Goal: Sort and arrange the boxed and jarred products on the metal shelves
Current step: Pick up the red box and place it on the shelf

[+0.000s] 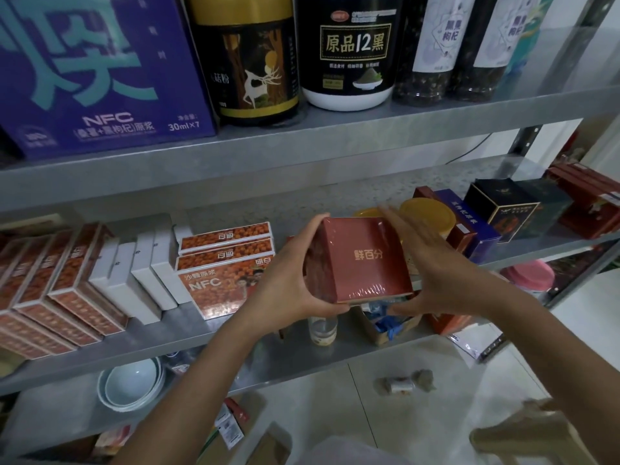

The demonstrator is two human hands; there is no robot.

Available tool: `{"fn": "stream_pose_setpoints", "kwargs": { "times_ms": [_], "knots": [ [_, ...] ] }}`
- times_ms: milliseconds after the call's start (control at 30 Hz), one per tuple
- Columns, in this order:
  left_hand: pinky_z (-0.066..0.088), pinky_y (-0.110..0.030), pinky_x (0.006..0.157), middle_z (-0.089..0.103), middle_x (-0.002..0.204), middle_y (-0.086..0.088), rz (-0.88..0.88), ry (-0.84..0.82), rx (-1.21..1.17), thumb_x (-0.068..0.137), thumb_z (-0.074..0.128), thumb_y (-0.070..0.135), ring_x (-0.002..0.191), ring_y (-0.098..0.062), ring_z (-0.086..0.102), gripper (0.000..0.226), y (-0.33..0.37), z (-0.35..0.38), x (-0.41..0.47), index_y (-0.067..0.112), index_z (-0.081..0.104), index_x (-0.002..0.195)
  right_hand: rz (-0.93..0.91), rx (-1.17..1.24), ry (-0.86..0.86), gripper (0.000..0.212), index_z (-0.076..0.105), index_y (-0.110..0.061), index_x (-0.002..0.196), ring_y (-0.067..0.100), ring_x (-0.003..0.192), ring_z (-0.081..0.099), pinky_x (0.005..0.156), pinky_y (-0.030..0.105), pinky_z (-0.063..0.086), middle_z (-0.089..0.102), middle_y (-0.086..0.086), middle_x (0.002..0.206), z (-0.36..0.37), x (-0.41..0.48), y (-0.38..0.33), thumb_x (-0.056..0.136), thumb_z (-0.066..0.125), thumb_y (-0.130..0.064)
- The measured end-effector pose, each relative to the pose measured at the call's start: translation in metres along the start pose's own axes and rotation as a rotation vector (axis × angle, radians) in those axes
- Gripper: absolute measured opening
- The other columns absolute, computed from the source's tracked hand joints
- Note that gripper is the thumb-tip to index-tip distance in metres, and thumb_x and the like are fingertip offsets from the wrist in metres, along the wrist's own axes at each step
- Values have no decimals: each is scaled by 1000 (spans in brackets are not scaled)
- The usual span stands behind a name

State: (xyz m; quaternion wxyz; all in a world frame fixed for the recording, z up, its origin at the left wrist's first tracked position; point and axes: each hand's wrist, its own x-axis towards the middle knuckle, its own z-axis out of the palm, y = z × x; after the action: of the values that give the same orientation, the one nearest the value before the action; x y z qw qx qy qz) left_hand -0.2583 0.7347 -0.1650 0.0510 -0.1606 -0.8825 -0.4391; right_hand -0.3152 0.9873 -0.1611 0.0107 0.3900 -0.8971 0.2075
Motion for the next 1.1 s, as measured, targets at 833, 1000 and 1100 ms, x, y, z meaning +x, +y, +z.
{"fn": "stream_pose_setpoints", "kwargs": {
  "times_ms": [833, 1000, 1100],
  "knots": [
    [9, -42, 119, 21, 161, -7, -357, 98, 934, 101, 13, 51, 149, -24, 15, 63, -123, -50, 14, 19, 23, 154, 69, -48, 442, 122, 23, 3, 147, 33, 134, 20, 111, 40, 26, 29, 23, 146, 23, 132, -5, 53, 95, -28],
    [6, -41, 119, 18, 162, -4, -392, 74, 955, 101, 9, 51, 150, -22, 13, 62, -120, -50, 14, 21, 16, 155, 116, -2, 342, 118, 26, 1, 147, 37, 138, 20, 117, 37, 21, 27, 22, 147, 31, 175, 3, 56, 94, -33],
    [6, -41, 120, 20, 162, -4, -398, 69, 949, 101, 10, 51, 149, -22, 13, 62, -119, -52, 16, 22, 16, 155, 232, 43, 233, 120, 16, -7, 150, 34, 140, 16, 117, 37, 19, 21, 17, 147, 34, 198, 12, 60, 91, -33]
  ]
}}
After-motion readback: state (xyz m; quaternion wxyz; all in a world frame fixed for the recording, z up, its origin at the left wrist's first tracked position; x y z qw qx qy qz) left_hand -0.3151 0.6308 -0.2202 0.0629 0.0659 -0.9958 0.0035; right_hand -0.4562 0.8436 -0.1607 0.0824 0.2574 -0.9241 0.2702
